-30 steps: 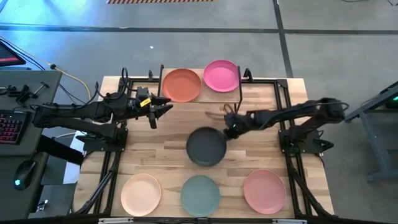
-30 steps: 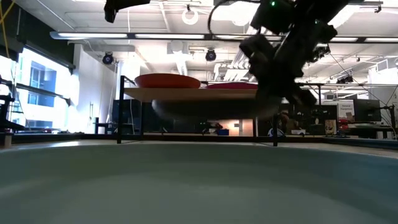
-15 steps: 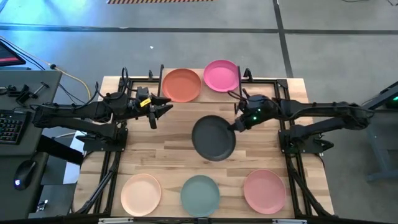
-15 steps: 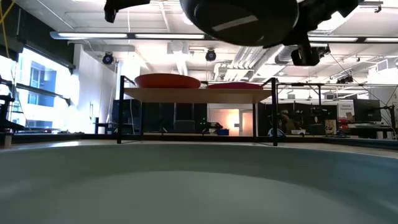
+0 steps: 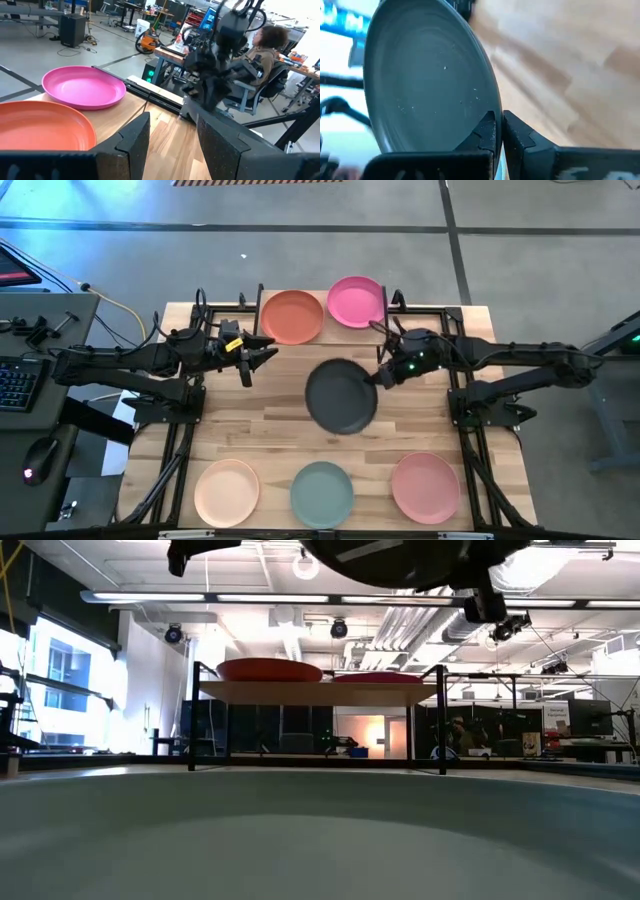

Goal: Place and stack plates onto a shelf
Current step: Stack the black plate on top of the pink plate on the shelf

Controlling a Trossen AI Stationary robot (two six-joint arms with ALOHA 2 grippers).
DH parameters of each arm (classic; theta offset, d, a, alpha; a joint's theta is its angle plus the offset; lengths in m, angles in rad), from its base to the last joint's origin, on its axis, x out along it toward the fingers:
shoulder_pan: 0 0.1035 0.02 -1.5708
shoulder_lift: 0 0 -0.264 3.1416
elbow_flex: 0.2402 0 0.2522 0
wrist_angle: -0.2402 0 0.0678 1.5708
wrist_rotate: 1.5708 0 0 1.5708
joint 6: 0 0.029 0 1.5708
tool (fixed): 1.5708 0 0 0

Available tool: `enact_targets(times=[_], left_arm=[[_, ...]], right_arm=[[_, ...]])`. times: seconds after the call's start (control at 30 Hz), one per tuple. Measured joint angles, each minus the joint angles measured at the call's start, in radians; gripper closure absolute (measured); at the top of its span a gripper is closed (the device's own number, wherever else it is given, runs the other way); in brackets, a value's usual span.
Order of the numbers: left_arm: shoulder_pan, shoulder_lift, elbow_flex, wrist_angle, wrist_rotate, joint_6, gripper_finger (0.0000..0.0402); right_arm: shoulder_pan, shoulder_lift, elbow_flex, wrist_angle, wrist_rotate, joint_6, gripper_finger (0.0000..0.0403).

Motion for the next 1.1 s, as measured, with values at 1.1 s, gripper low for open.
enact_targets(times=[1.1], left_arm=[[0.000, 0.000, 0.000, 0.000, 0.000, -0.008, 0.0248]], right_arm=[[-0.763, 0.584, 0.830, -0.682, 0.181, -0.676, 0.0403]])
